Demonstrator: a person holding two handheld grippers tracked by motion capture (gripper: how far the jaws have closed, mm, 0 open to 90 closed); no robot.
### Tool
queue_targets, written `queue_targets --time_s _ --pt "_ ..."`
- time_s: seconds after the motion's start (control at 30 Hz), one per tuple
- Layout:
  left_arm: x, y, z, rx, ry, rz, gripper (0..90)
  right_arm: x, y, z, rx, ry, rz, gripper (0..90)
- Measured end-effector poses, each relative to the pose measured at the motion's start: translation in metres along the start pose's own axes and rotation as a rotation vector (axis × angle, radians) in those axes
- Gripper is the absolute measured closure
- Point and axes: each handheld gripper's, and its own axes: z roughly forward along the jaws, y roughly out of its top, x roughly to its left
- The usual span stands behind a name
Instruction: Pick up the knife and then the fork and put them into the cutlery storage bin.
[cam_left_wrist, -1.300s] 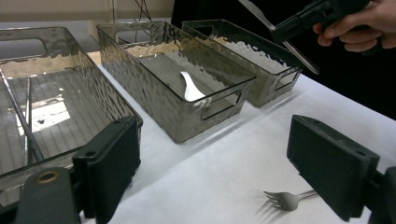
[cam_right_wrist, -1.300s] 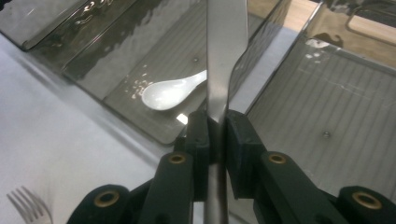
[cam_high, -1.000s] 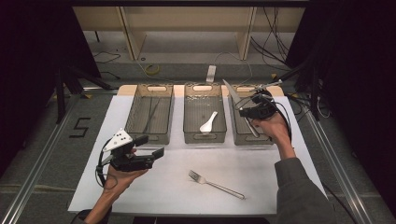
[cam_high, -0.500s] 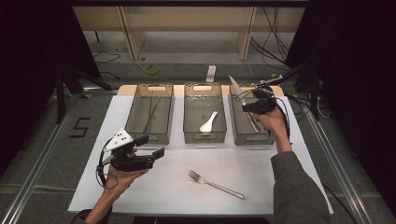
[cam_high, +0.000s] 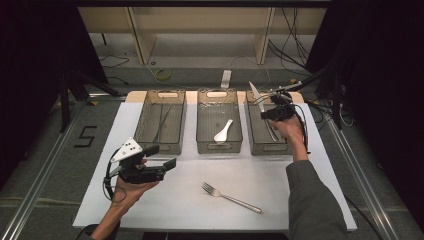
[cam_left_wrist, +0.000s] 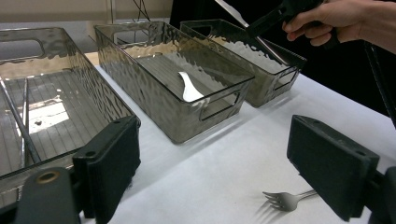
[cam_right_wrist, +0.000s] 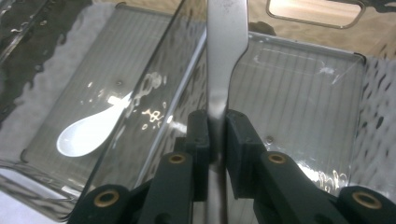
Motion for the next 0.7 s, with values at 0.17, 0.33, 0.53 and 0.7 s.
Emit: queue_targets --time_s 0.17,0.33,0.53,0.7 --pt "0.0 0.0 0.0 0.0 0.001 0.001 16.6 -0.002 -0.001 0.005 0.01 -0.01 0.012 81.1" --pt "0.0 0.0 0.0 0.001 0.001 0.0 16.6 -0.003 -0.001 0.009 0.014 -0.012 0.02 81.1" --pt "-0.001 0.0 0.0 0.004 0.002 0.002 16.6 -0.003 -0.003 0.01 0.016 -0.013 0.029 81.1" --pt "-0.001 0.0 0.001 0.005 0.002 0.005 16.6 -0.003 -0.006 0.016 0.021 -0.017 0.04 81.1"
